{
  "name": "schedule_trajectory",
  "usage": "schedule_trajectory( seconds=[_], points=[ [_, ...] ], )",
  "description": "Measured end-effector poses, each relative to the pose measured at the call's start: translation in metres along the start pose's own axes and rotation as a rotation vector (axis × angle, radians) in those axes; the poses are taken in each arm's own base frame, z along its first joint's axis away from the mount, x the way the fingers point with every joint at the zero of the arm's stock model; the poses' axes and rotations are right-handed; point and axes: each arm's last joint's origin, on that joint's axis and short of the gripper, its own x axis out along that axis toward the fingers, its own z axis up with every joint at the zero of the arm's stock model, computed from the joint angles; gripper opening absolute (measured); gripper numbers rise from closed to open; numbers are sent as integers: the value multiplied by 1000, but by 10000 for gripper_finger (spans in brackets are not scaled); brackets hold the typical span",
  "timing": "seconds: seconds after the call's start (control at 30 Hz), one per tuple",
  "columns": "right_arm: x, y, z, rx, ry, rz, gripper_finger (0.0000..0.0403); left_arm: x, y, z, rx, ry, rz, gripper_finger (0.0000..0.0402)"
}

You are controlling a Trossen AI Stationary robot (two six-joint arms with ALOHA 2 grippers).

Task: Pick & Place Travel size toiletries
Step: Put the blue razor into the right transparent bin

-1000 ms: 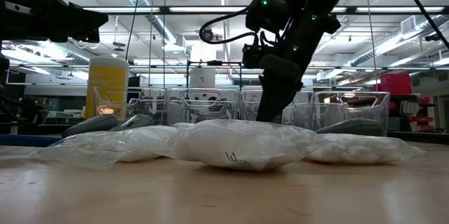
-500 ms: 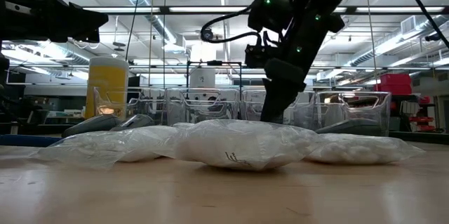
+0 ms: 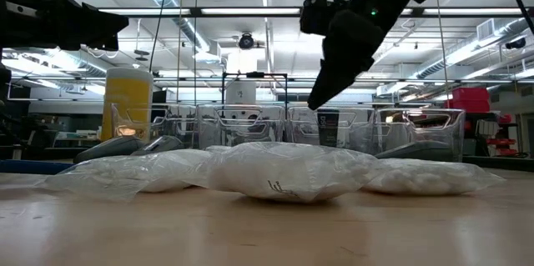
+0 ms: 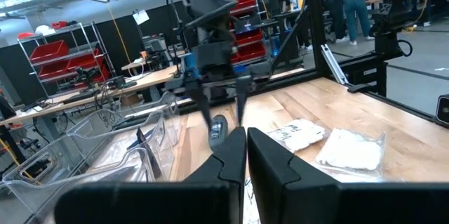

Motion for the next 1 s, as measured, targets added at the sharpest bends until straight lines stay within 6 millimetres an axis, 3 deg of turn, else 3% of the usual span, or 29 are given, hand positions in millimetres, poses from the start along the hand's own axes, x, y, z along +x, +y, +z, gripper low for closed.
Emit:
schedule_trajectory(
  seconds=[0.33,0.73,1.0],
  points=[
    [11,30,-17,-39,-196,68,229,0,0,0,0,-1,0,24],
    [-15,34,15,-265,-562,87,242,0,0,0,0,4,-1,24],
    [-22,34,25,-576,-702,-29,252,0,0,-1,0,7,0,24]
  ],
)
